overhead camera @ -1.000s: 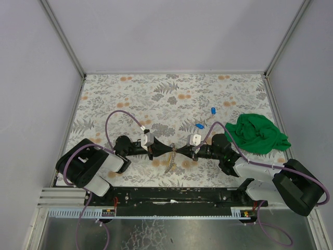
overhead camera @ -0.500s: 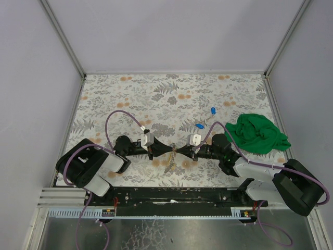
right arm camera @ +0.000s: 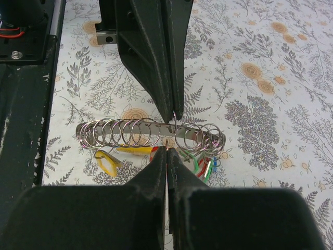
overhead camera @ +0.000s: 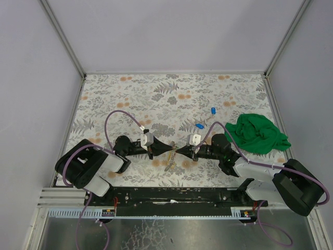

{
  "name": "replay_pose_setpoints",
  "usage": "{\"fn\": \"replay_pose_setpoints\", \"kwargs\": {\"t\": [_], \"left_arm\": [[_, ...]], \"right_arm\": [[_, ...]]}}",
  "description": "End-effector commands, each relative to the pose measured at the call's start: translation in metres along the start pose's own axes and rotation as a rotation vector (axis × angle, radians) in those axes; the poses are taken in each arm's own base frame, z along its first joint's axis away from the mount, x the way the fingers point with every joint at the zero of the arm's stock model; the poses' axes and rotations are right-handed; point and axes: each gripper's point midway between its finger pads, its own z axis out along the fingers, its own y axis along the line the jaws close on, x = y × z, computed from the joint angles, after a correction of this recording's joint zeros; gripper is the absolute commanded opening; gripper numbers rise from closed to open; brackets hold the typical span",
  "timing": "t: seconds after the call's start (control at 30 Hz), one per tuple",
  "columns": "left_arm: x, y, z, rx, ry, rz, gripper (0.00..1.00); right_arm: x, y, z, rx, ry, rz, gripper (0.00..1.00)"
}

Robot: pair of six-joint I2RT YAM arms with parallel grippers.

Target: Put the keys on the keyring

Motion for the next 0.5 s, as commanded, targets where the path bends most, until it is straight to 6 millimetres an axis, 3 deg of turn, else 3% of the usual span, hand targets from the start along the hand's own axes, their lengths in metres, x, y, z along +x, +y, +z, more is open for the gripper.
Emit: {"fn": "replay_pose_setpoints", "kwargs": {"t": [0.0, 0.47], "left_arm": [[-0.0207, 0.0018, 0.0024, 0.009, -0.062, 0.093, 0.00], [-0.0199, -0.0014, 0.0041, 0.031, -0.061, 0.084, 0.00]], "right_arm": [[-0.0254, -0.0142, 0.0042, 0.041, -0.070, -0.040, 0.00], [-0.0271, -0.0150, 0.0041, 0.048, -0.080, -0.034, 0.00]]}}
